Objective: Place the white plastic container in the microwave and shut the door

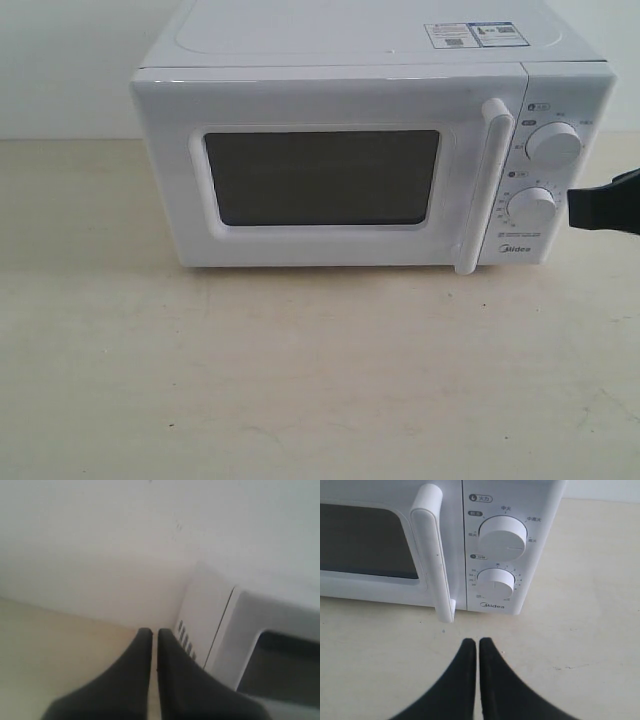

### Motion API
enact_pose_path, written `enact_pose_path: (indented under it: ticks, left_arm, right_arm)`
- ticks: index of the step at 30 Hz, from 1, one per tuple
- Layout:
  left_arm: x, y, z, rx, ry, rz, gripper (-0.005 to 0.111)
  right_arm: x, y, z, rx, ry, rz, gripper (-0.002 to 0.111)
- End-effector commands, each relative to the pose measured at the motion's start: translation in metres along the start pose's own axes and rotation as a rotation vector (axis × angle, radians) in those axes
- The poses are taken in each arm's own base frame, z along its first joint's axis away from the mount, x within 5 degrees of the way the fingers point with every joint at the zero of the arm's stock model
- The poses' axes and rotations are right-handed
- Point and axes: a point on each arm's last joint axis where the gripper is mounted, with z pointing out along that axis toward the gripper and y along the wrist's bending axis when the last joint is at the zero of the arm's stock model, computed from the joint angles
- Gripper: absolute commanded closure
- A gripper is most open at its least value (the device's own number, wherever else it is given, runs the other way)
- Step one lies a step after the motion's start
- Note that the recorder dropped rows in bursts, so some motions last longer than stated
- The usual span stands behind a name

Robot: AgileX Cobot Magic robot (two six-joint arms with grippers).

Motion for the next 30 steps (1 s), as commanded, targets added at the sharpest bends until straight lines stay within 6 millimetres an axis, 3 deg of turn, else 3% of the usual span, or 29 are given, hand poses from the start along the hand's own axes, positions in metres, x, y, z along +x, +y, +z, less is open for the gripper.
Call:
enact_pose_path:
  ticks: [1, 3, 30]
  left_arm:
    - [0.0214, 0.0066, -0.0025, -0.053, 0.224, 0.146, 0.102]
    - [0.0273, 0.0084, -0.0042, -0.066, 0.294, 0.165, 0.102]
    - [0.0273, 0.0084, -0.0042, -0.066, 0.293, 0.165, 0.102]
  right_arm:
    - [0.0004, -0.0012, -0.0008, 0.003, -0.005, 0.000, 0.108]
    - [0.0004, -0.0012, -0.0008, 0.003, -0.005, 0.000, 0.108]
    - [0.0004, -0.0012, -0.0008, 0.003, -0.005, 0.000, 0.108]
